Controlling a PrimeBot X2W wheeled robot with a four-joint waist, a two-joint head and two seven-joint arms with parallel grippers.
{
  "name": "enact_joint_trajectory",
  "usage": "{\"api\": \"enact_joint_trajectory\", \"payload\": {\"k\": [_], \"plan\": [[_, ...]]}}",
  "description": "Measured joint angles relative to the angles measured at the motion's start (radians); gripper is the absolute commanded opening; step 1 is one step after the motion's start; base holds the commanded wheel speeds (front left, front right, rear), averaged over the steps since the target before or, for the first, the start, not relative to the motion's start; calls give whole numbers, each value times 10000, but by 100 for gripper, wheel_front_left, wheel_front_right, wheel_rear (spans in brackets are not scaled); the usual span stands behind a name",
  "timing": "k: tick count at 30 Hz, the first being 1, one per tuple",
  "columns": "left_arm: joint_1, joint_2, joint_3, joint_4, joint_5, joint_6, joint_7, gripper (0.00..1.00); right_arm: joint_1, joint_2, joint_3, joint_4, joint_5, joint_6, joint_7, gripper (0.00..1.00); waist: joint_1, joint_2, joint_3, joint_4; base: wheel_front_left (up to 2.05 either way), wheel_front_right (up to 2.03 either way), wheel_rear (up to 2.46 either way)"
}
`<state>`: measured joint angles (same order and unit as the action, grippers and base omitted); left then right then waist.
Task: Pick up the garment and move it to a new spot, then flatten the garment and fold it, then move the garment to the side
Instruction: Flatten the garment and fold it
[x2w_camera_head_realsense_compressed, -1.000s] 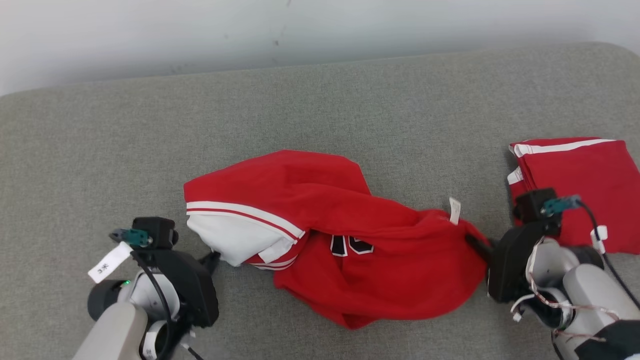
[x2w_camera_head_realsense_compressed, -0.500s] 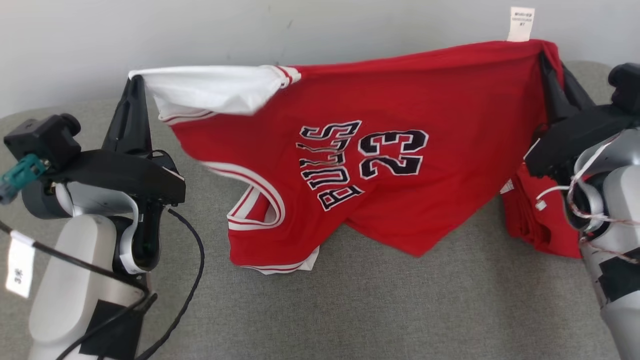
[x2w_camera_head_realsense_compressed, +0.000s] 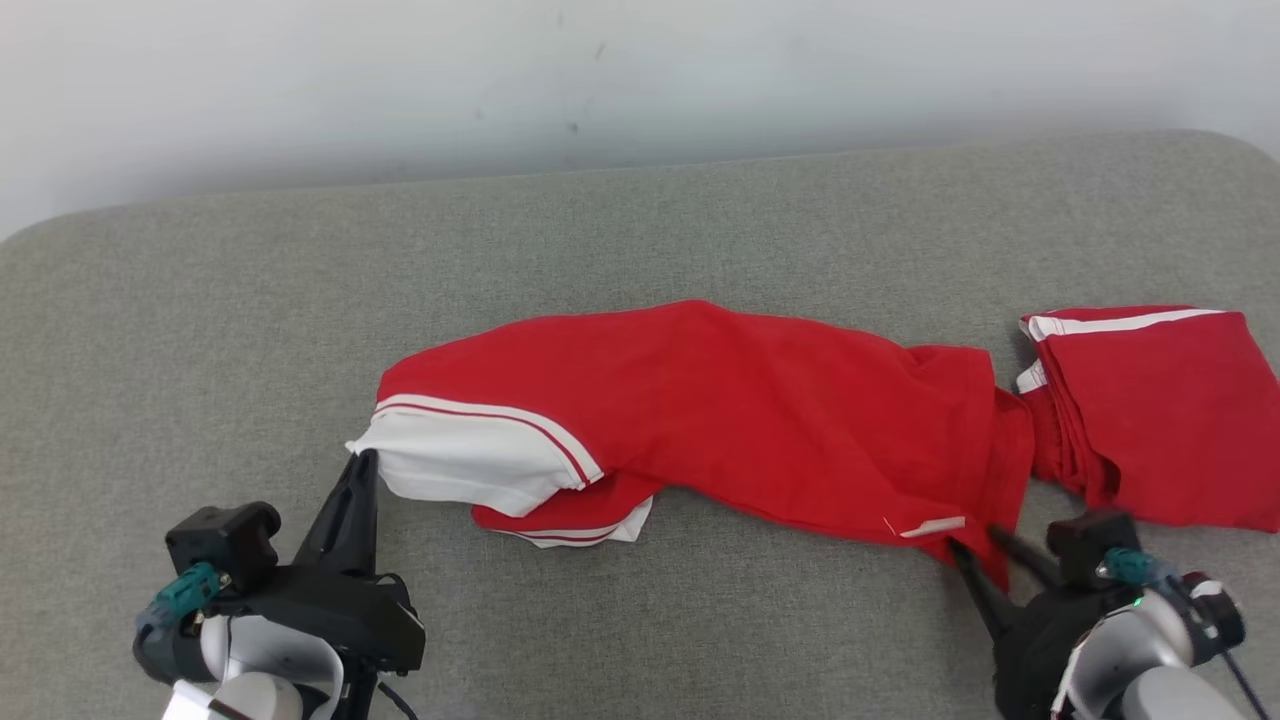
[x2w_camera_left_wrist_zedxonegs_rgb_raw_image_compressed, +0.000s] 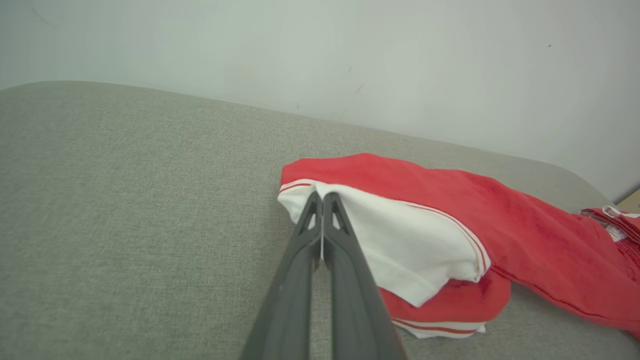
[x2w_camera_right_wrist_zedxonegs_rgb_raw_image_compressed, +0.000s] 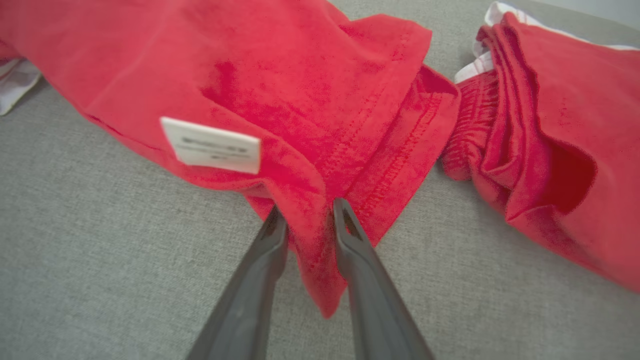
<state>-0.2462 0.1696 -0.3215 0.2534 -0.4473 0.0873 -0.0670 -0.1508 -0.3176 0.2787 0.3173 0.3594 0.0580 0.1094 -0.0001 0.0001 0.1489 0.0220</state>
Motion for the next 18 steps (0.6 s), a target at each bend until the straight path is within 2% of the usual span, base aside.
{"api": "enact_joint_trajectory", "payload": {"k": [5, 8, 14, 16, 18], "plan": [[-4, 86, 94, -309, 71, 4, -52, 0, 166, -242, -288, -888, 104, -155, 165, 100, 0, 0, 52, 48, 0, 0, 0], [-3, 86, 92, -483, 73, 6, -52, 0, 556, -307, -414, -1513, 104, -410, 336, 100, 0, 0, 104, 46, 0, 0, 0], [-4, -21, -65, -508, 71, 4, -36, 0, 1316, -441, -541, -2226, 155, -656, 750, 100, 0, 0, 189, 48, 0, 0, 0], [-6, -50, -96, -525, 71, 4, 23, 0, 1841, -443, -625, -2612, 276, -901, 999, 100, 0, 0, 220, 44, 0, 0, 0], [0, -12, -46, -554, 67, 6, 23, 0, 1918, -443, -637, -2865, 385, -945, 1202, 100, 0, 0, 240, 8, 0, 0, 0]]}}
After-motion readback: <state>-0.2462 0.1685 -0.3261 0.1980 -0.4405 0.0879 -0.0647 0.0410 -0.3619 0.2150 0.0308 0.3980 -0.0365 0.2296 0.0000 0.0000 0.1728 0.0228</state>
